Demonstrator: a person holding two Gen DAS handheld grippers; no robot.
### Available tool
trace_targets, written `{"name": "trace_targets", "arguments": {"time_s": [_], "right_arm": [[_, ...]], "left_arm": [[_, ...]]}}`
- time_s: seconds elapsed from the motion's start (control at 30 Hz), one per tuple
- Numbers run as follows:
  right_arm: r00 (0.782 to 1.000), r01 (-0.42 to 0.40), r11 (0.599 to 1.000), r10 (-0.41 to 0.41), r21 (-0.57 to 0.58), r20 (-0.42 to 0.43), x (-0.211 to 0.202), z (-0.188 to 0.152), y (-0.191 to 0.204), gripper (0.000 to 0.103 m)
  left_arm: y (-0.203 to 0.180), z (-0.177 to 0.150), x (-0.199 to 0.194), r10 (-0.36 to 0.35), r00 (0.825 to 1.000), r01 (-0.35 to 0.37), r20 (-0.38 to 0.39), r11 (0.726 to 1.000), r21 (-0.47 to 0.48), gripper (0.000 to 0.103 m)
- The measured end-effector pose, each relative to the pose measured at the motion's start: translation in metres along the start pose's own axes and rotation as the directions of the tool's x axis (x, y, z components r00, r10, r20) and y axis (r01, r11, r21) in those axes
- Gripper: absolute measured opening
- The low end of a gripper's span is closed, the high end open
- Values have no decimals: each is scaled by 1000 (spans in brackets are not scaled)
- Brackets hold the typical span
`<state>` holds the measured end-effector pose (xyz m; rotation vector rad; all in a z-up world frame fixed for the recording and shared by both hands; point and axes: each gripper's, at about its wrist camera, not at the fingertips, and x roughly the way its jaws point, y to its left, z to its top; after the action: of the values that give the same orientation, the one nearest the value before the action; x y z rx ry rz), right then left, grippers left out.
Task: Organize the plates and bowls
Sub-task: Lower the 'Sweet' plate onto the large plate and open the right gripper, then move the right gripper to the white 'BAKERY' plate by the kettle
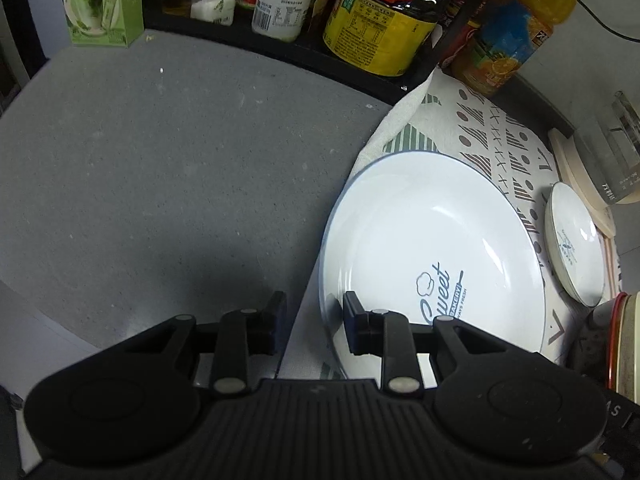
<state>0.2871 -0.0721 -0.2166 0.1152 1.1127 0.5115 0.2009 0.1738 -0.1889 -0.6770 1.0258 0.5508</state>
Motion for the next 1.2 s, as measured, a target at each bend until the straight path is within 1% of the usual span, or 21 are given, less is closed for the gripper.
{"name": "trace_targets", "arguments": {"time_s": [0.07,0.13,0.2,0.23,0.27,0.3,0.33,0.4,0.43,0.5,0.57,0.7,0.77,1.0,1.2], "right_arm": [[1000,-14,1000,14,3,12,-5,3,1,15],[999,-33,999,33,-4,27,-10,8,3,16],[998,-45,999,45,-9,44,-15,14,4,28],[998,-46,999,46,-11,53,-17,18,5,36],[997,-46,999,47,-14,63,-20,21,5,43],[996,-45,999,46,-18,73,-22,24,4,44],[996,-47,999,48,-17,80,-24,28,3,45],[994,-50,999,51,-7,92,-28,36,1,50],[994,-50,999,50,0,100,-31,40,-1,54],[992,-51,999,50,7,119,-35,48,-3,59],[990,-46,999,44,12,136,-39,56,-7,67],[985,-42,999,38,23,170,-49,74,-16,73],[981,-36,999,30,30,190,-53,83,-22,80],[973,-1,995,-21,99,229,-60,117,-56,82],[976,30,986,-64,163,208,-53,135,-83,82]], "left_arm": [[-4,3,-5,24,1000,-24,14,1000,13,27],[-8,8,-9,21,1000,-21,23,1000,19,27],[-13,14,-14,11,999,-12,32,1000,19,30],[-16,17,-17,7,999,-8,39,1000,22,32],[-20,19,-19,4,999,-5,49,1000,29,37],[-25,22,-22,1,998,-3,59,999,38,43],[-29,24,-23,-1,998,-2,66,999,47,47],[-39,30,-25,-11,997,6,79,998,60,58],[-44,32,-25,-19,996,14,83,998,65,60],[-54,36,-26,-33,996,26,87,997,78,66],[-64,39,-25,-44,995,36,87,995,96,70],[-84,45,-22,-73,994,63,82,990,125,72],[-95,48,-20,-90,993,79,75,987,136,72],[-140,57,-8,-157,986,145,49,970,197,72],[-173,65,9,-197,980,188,15,953,236,72]]}}
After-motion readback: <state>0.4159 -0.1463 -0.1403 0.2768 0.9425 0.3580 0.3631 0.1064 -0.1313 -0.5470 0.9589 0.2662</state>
